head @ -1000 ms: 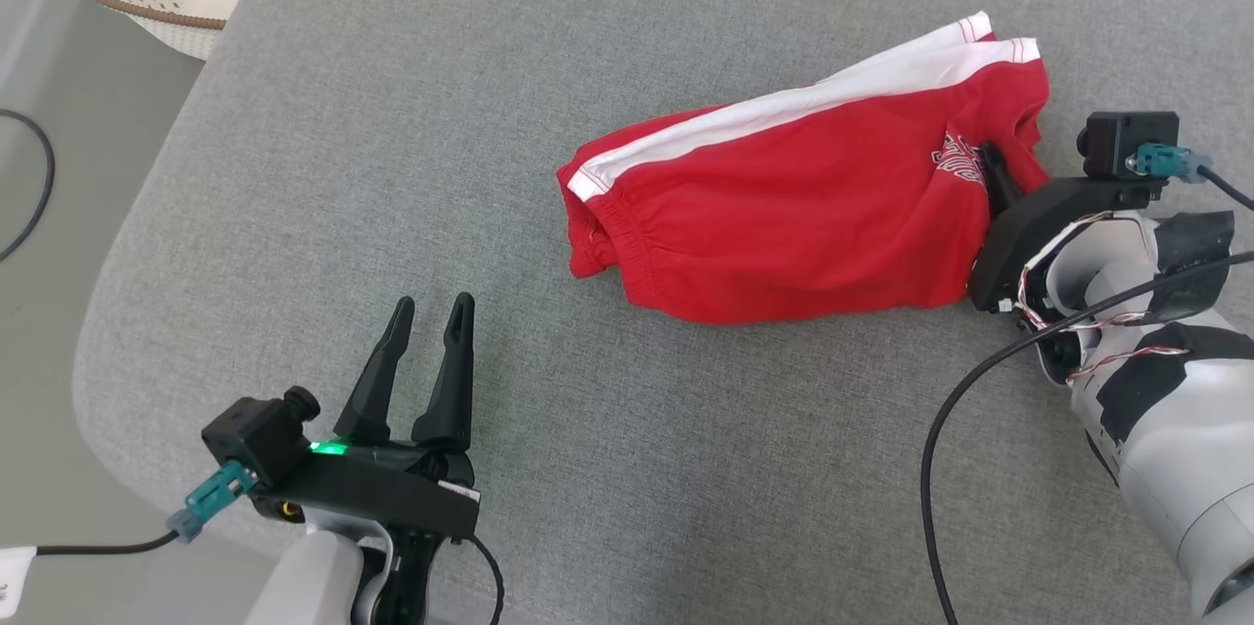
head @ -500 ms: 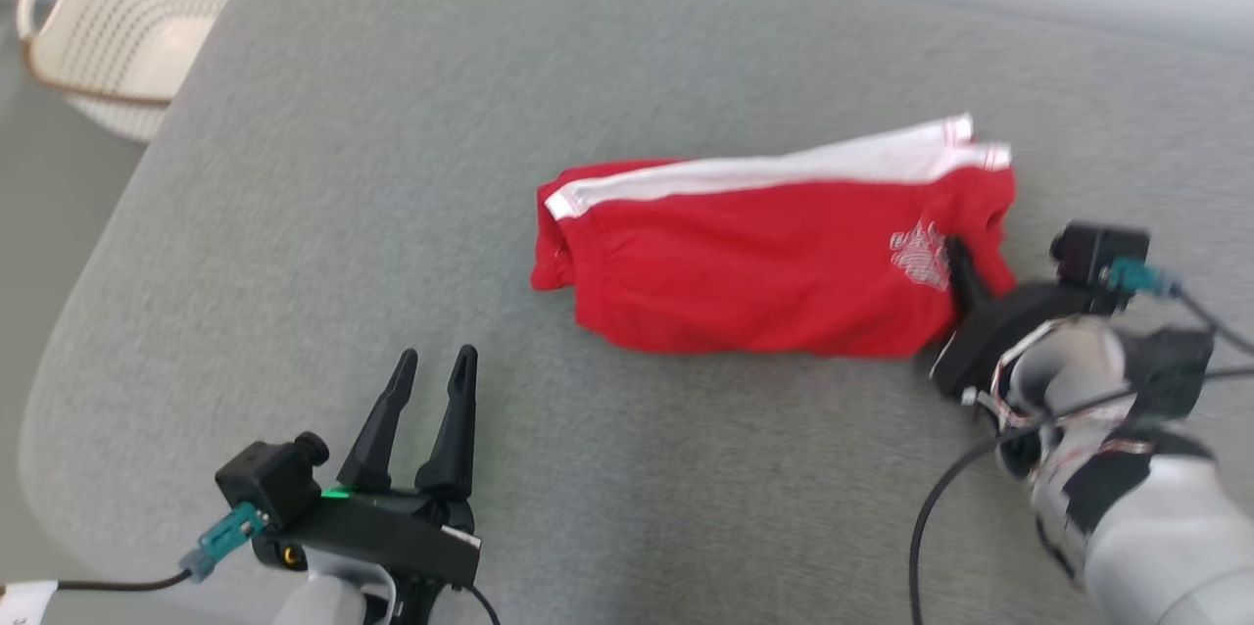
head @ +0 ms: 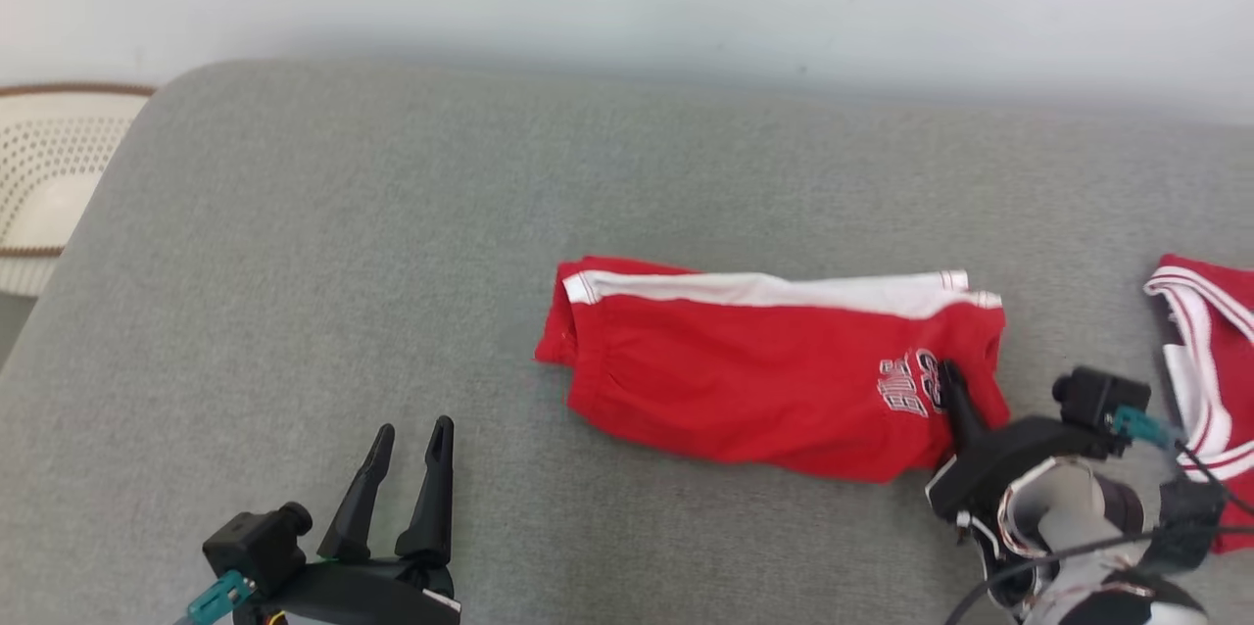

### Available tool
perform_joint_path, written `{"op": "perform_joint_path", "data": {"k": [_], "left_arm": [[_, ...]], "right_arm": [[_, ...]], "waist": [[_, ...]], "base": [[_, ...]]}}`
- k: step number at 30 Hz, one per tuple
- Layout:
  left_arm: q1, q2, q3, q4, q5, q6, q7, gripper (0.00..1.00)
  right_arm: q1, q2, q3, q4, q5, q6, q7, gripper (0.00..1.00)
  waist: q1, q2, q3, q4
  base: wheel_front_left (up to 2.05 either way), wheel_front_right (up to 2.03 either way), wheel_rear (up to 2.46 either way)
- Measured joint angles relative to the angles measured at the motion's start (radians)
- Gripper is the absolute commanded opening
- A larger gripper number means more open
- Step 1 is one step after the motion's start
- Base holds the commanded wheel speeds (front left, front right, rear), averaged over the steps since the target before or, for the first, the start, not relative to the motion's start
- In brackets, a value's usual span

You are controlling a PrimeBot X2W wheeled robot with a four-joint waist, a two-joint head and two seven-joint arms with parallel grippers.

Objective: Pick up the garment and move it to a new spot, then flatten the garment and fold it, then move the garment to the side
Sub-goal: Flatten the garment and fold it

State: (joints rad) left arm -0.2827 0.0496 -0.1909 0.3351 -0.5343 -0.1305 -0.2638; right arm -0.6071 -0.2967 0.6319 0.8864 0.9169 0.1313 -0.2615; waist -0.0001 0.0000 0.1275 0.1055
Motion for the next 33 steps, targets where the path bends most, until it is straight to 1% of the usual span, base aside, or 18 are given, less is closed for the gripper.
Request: {"op": "perform_joint_path", "data": {"k": [4,8,14,17,20,23,26,33], "left_arm": [[0.018,0.000,0.003,0.000,0.000,0.000,0.000,1.00],[0.019,0.000,-0.001,0.000,0.000,0.000,0.000,1.00],[0.021,0.000,-0.012,0.002,0.000,0.000,0.000,1.00],[0.030,0.000,-0.014,0.003,0.000,0.000,0.000,1.00],[0.037,0.000,-0.013,0.006,0.000,0.000,0.000,1.00],[0.039,0.000,-0.011,0.010,-0.001,0.000,0.000,1.00],[0.046,0.000,-0.009,0.012,-0.001,0.000,0.000,1.00],[0.056,0.000,-0.010,0.013,-0.005,0.000,0.000,1.00]], "right_arm": [[0.068,0.008,-0.052,-0.019,-0.037,0.000,0.000,0.00],[0.096,0.019,-0.090,-0.026,-0.073,0.000,0.000,0.00],[0.112,0.035,-0.142,-0.035,-0.116,0.000,0.000,0.00],[0.127,0.041,-0.162,-0.076,-0.150,0.000,0.000,0.00],[0.131,0.043,-0.163,-0.157,-0.204,-0.001,0.000,0.00],[0.148,0.044,-0.128,-0.264,-0.262,-0.001,-0.002,0.00],[0.160,0.040,-0.085,-0.342,-0.293,-0.001,-0.002,0.00],[0.156,0.050,0.072,-0.436,-0.315,-0.001,0.007,0.00]], "waist": [[-0.0001,-0.0001,-0.033,-0.028],[0.0000,0.0000,-0.052,-0.046],[0.0002,0.0000,-0.053,-0.045],[0.0002,0.0000,-0.058,-0.042],[0.0002,0.0000,-0.063,-0.038],[0.0002,-0.0001,-0.068,-0.034],[0.0002,0.0000,-0.074,-0.032],[0.0002,0.0000,-0.075,-0.022]], "base": [[0.00,0.00,0.00],[0.00,0.00,0.00],[0.00,0.00,0.00],[0.00,0.00,0.00],[0.00,0.00,0.00],[0.00,0.00,0.00],[0.00,0.00,0.00],[0.00,0.00,0.00]]}}
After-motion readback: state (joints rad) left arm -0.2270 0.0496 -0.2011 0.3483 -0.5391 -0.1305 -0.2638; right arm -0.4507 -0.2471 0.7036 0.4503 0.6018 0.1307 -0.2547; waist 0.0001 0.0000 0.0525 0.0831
